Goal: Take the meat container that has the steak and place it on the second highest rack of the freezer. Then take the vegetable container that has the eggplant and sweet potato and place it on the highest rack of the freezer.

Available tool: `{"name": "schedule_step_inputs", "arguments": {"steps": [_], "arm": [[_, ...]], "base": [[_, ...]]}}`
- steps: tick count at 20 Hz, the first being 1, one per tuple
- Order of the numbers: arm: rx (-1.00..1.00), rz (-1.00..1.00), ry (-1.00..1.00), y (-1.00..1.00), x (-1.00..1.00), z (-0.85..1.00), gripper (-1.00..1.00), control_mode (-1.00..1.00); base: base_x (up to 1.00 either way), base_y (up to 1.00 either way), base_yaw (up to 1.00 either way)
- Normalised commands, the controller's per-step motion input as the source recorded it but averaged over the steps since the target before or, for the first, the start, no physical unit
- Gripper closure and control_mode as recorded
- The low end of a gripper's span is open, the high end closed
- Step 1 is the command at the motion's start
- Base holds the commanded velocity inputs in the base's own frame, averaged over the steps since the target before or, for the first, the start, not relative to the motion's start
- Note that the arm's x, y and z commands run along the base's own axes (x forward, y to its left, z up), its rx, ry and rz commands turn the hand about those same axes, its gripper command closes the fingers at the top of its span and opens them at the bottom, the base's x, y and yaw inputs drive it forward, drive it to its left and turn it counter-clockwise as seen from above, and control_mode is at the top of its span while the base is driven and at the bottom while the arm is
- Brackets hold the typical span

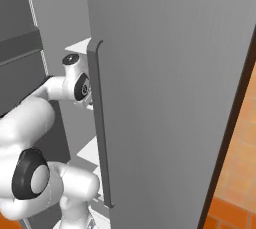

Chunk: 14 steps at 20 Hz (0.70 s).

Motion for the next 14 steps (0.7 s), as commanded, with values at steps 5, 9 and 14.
{"name": "schedule_step_inputs", "arguments": {"steps": [5, 9, 14], "arm": [[0.0, 0.0, 0.0, 0.16, -0.95, 0.39, -1.0, -1.0], [0.0, 0.02, 0.01, 0.01, -0.99, 0.46, -1.0, -1.0], [0.0, 0.05, 0.04, 0.0, -0.95, 0.44, -1.0, -1.0]], "base": [[0.0, 0.0, 0.0], [0.0, 0.0, 0.0], [0.0, 0.0, 0.0]]}}
